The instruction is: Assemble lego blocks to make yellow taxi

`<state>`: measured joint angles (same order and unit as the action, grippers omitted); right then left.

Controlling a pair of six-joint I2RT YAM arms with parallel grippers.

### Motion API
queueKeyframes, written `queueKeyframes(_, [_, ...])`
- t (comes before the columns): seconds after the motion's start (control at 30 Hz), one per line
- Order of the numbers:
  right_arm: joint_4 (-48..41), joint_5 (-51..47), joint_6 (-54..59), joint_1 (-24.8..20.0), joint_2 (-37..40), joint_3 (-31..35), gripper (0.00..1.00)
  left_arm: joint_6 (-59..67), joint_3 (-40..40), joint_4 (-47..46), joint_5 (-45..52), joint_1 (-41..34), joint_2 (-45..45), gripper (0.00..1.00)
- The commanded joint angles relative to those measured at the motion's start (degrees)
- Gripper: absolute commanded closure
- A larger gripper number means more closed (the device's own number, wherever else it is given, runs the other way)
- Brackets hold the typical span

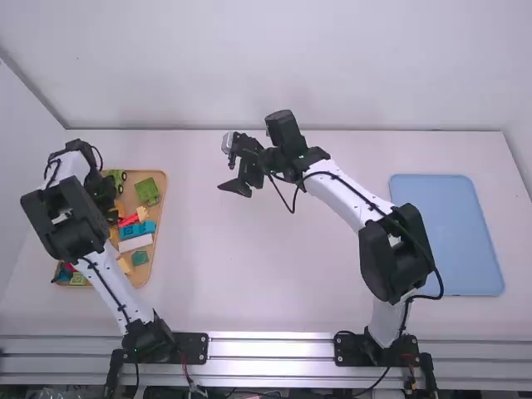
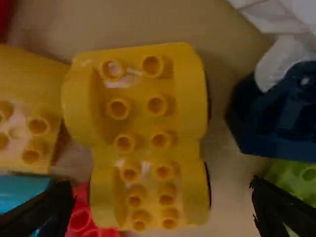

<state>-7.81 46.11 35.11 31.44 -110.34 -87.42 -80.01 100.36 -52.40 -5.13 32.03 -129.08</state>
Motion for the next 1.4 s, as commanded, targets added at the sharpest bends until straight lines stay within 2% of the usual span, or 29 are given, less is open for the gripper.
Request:
queueKeyframes(0.0, [-0.1, 0.5, -0.2, 0.0, -0.6, -1.7, 0.01, -1.7, -2.6, 0.3, 1.1, -0.2, -1.0, 0.05])
queueKeyframes(0.17, [0.0, 0.5, -0.2, 0.0, -0.6, -1.7, 0.01, -1.6, -3.9, 3.4, 2.4, -0.2, -1.0, 0.04])
queueKeyframes(0.3, [0.0, 0.5, -0.1, 0.0, -0.6, -1.7, 0.01, -1.7, -3.9, 3.4, 1.5, -0.2, -1.0, 0.07])
queueKeyframes(0.47, [-0.1, 0.1, -0.2, -0.1, -0.6, -1.7, 0.02, -1.6, -3.9, 3.2, -1.2, -0.2, -1.0, 0.22])
queueKeyframes(0.57, [-0.1, 0.4, -0.2, -0.7, -0.6, -1.7, 0.01, -0.3, -3.9, 2.8, -2.3, 0.1, -1.0, 0.36])
queueKeyframes(0.6, [-0.1, 0.3, -0.2, -0.7, -0.6, -1.7, 0.01, 2.3, -3.6, 3.0, -2.2, 0.7, -1.0, 0.48])
queueKeyframes(0.63, [-0.1, 0.3, -0.2, -0.7, -0.6, -1.7, 0.01, 3.3, -3.5, 3.0, -2.0, 0.8, -1.0, 0.51])
queueKeyframes(0.67, [-0.1, 0.1, -0.2, -1.0, -0.6, -1.7, 0.01, 7.8, -2.5, 2.8, -1.2, 1.4, -1.0, 0.63])
queueKeyframes(0.73, [-0.1, 0.5, -0.2, -1.9, -0.6, -1.7, 0.01, 12.8, -0.5, 1.3, -0.2, 2.3, -0.9, 0.76])
queueKeyframes(0.83, [0.1, 0.5, -0.4, -3.2, -0.5, -1.7, 0.01, 18.7, 3.4, -1.8, 1.7, 3.6, -0.8, 0.78])
queueKeyframes(0.93, [0.0, 0.4, -0.2, -4.2, -0.2, -1.8, 0.01, 25.7, 7.4, -5.1, 2.3, 4.0, -0.2, 0.74])
queueKeyframes(0.97, [0.0, 0.3, -0.4, -4.7, 0.2, -1.8, 0.01, 28.4, 8.9, -6.5, 2.3, 4.0, 0.2, 0.69])
queueKeyframes(1.0, [-0.1, 0.3, -0.3, -5.6, 0.6, -1.8, 0.02, 31.9, 10.4, -8.0, 2.2, 3.8, 0.7, 0.69])
queueKeyframes(1.1, [-0.1, 0.3, -0.4, -7.5, 1.8, -1.8, 0.02, 37.6, 11.5, -9.7, 2.0, 2.4, 3.0, 0.74])
queueKeyframes(1.17, [-0.5, 0.3, -2.3, -9.3, 3.3, -1.8, 0.01, 45.1, 10.3, -8.2, 2.3, 0.0, 5.9, 0.84])
queueKeyframes(1.23, [-1.5, 0.4, -2.7, -10.5, 4.3, -1.8, 0.01, 48.2, 8.9, -6.7, 2.8, -1.7, 7.7, 0.85])
queueKeyframes(1.37, [-4.8, 0.5, -2.1, -13.9, 6.2, -1.8, 0.01, 62.7, 1.2, 2.4, 7.6, -9.5, 14.6, 0.94])
